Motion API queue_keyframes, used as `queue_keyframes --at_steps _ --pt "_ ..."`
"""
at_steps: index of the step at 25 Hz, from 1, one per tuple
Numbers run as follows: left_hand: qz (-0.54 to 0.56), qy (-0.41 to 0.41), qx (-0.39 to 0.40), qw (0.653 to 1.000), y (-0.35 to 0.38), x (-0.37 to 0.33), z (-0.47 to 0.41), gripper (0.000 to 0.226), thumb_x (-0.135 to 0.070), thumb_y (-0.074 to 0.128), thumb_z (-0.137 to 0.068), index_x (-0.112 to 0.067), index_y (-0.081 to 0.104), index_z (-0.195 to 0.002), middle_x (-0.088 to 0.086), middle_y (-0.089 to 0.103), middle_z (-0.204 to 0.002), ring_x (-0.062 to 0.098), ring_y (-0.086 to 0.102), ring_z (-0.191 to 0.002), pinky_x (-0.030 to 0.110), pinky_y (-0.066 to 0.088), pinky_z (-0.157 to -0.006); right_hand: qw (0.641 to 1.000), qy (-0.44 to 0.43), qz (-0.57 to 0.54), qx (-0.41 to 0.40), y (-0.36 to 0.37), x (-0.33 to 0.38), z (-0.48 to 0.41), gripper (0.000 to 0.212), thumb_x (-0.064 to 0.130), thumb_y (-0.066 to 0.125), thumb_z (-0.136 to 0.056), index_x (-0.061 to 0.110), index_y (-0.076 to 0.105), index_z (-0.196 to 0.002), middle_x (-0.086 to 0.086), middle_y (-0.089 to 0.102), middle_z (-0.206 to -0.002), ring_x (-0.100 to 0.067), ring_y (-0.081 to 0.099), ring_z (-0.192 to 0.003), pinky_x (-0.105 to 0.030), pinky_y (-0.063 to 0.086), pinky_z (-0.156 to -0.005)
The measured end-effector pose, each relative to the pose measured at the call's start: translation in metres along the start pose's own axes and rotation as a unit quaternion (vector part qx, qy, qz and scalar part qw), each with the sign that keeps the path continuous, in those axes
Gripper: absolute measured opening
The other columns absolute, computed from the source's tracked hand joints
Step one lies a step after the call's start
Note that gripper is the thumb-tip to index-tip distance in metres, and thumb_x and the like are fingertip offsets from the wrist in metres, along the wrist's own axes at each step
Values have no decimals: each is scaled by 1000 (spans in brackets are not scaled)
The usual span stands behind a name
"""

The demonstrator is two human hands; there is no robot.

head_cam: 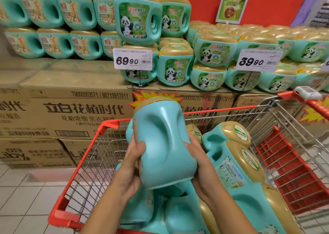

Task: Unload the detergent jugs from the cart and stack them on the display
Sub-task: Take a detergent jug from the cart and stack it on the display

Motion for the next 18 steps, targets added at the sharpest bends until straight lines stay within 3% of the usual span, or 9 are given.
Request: queue_keyframes --at_steps 2,4,6,8,10,12,15,18 --pt "-35 58 -33 997 8 -2 2 118 -42 94 -43 -27 40 -146 6 57 -140 25 56 -126 45 44 -105 994 -74 71 -40 -3 16 8 50 43 62 -74 29 59 -122 -3 65 -122 -13 64 -103 -27 49 -85" --pt "-85 114 -83 986 13 -7 3 109 -30 89 -48 -31 40 -145 2 63 -132 18 64 -114 37 55 -88 970 -158 176 -51 3 31 17 49 59 60 -73 42 56 -118 10 61 -124 -7 59 -113 -25 46 -93" --pt "-113 129 -119 978 7 -10 8 116 -32 89 -46 -37 33 -148 -8 66 -127 12 66 -109 32 56 -82 926 -202 306 -85 10 29 22 51 67 59 -72 50 46 -119 21 59 -120 -2 61 -102 -16 47 -85" --pt "-128 130 -127 975 0 -16 17 127 -52 92 -39 -40 30 -149 -16 67 -123 6 65 -109 30 52 -83 895 -235 337 -174 6 24 18 45 53 67 -78 46 42 -115 17 63 -103 -6 63 -79 -23 49 -71" --pt "-142 138 -131 971 -7 -19 23 118 -63 89 -39 -31 43 -143 -7 70 -121 11 67 -108 26 55 -81 920 -235 239 -205 -2 18 7 31 23 71 -85 39 50 -102 8 68 -79 -7 60 -64 -29 48 -61" --pt "-135 144 -156 968 -15 -20 30 106 -65 86 -45 -27 49 -137 2 71 -118 19 69 -105 28 58 -77 942 -208 196 -179 -1 6 -4 28 13 69 -87 37 56 -92 5 69 -73 -7 61 -65 -27 50 -60" --pt "-150 148 -175 962 -32 -32 45 87 -60 81 -58 -35 49 -134 3 71 -117 20 71 -102 30 59 -72 962 -167 167 -136 20 -18 -13 10 22 67 -88 27 61 -94 15 70 -79 -2 63 -72 -26 51 -65" --pt "-148 163 -205 953 -65 -57 70 61 -54 74 -67 -42 55 -124 3 72 -113 20 72 -99 29 59 -68 973 -145 153 -95 63 -39 -19 30 44 70 -77 21 63 -94 17 70 -80 0 64 -72 -25 52 -65"
Point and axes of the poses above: each hand's wrist, its own z-axis away from the middle knuckle, its own y-axis out of the palm, x = y × z, the point moved 3 cm from there along -z, towards the middle knuckle
